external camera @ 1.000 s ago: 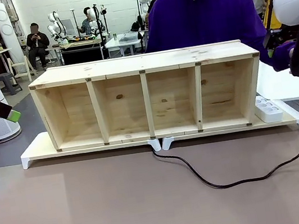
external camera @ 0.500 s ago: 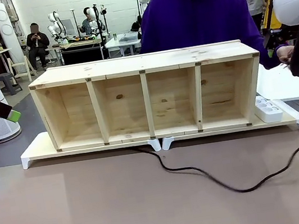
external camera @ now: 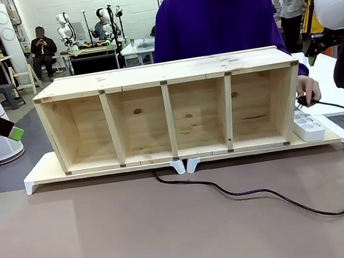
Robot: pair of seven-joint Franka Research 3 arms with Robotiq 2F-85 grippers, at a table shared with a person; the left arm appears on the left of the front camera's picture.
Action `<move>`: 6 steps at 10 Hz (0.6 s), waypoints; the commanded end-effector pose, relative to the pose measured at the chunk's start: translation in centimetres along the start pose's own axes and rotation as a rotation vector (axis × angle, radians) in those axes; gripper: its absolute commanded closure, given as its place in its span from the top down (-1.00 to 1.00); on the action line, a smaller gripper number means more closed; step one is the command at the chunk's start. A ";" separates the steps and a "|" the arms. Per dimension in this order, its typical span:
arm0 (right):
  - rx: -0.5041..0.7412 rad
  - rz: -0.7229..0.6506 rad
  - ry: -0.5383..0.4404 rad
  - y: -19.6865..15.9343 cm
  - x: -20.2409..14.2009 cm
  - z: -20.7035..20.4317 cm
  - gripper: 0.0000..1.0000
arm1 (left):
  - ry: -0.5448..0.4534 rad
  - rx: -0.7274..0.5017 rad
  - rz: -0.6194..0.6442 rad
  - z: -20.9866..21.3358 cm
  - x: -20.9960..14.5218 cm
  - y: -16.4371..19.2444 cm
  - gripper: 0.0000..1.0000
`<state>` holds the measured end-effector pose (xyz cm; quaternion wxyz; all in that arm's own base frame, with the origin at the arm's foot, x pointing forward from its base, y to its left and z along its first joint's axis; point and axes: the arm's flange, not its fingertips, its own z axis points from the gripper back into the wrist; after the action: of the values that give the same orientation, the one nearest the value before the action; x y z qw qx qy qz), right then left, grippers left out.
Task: Perform cable management.
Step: Release the Power Cable when the human grasps it.
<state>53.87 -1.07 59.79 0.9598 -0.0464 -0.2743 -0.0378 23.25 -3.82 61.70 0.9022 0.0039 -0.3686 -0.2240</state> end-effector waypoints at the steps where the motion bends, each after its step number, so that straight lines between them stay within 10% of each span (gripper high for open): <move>1: 0.000 -0.001 0.004 0.0 0.0 0.0 0.92 | -0.010 0.005 -0.007 -0.1 0.2 0.1 1.00; 6: 0.000 -0.001 0.004 0.0 0.0 0.0 0.92 | -0.010 0.005 -0.007 -0.1 0.2 0.1 1.00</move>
<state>53.87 -1.07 59.79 0.9598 -0.0464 -0.2743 -0.0378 23.25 -3.82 61.70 0.9022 0.0039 -0.3686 -0.2240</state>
